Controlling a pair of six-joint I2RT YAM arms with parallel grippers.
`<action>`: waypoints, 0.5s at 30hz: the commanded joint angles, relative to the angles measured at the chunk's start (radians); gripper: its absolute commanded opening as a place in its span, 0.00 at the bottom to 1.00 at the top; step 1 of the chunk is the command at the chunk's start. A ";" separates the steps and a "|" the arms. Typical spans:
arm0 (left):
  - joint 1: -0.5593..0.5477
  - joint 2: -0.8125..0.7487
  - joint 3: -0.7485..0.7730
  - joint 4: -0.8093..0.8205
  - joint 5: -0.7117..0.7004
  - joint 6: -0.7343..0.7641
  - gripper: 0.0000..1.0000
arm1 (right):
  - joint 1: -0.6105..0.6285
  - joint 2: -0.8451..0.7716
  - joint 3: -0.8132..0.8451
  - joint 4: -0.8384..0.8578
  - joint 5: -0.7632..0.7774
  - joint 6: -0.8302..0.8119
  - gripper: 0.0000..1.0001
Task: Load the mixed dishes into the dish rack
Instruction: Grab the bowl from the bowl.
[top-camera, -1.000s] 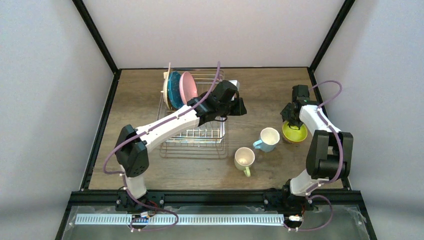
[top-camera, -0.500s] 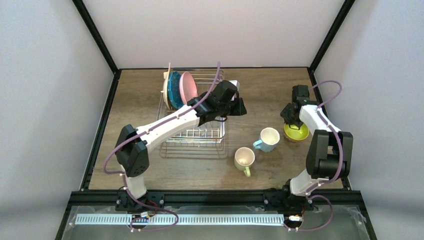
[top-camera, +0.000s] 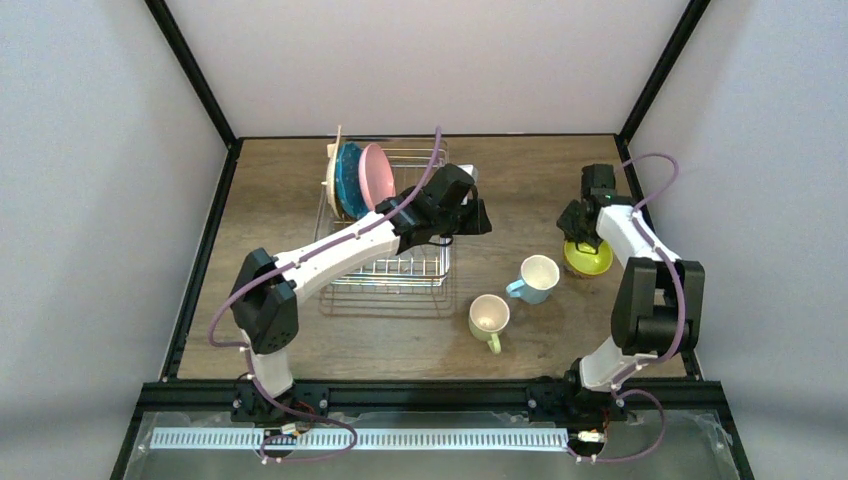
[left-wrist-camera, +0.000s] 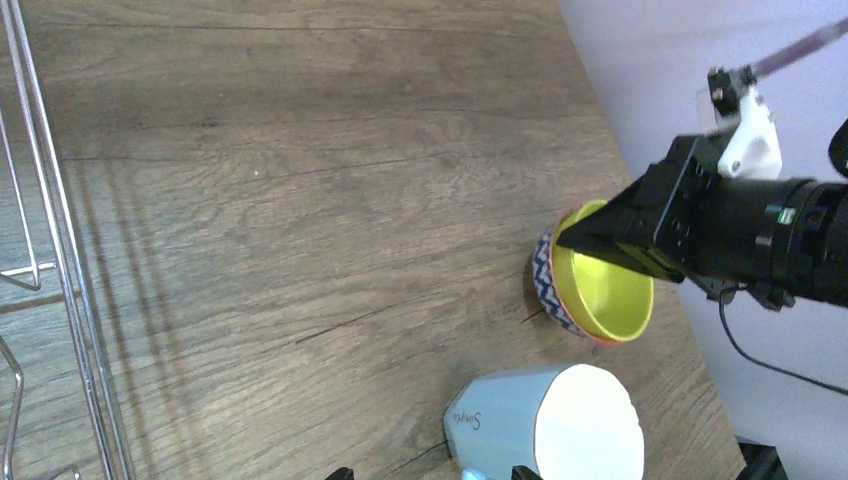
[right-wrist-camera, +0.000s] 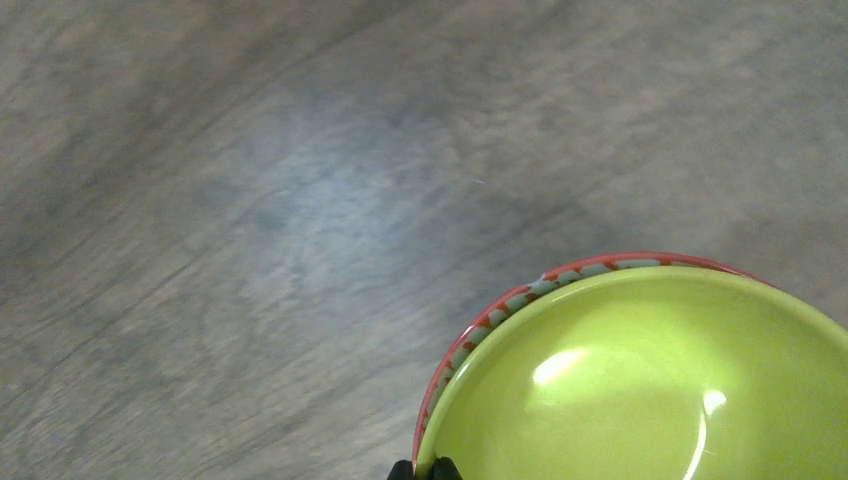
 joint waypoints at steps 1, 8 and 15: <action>0.005 0.008 -0.024 0.015 0.012 -0.005 0.89 | 0.050 0.055 0.068 0.056 -0.045 -0.049 0.01; 0.004 0.008 -0.025 0.006 0.032 -0.001 0.89 | 0.074 0.137 0.128 0.106 -0.060 -0.088 0.01; 0.004 0.021 -0.022 0.004 0.031 -0.001 0.89 | 0.132 0.239 0.248 0.110 -0.071 -0.135 0.01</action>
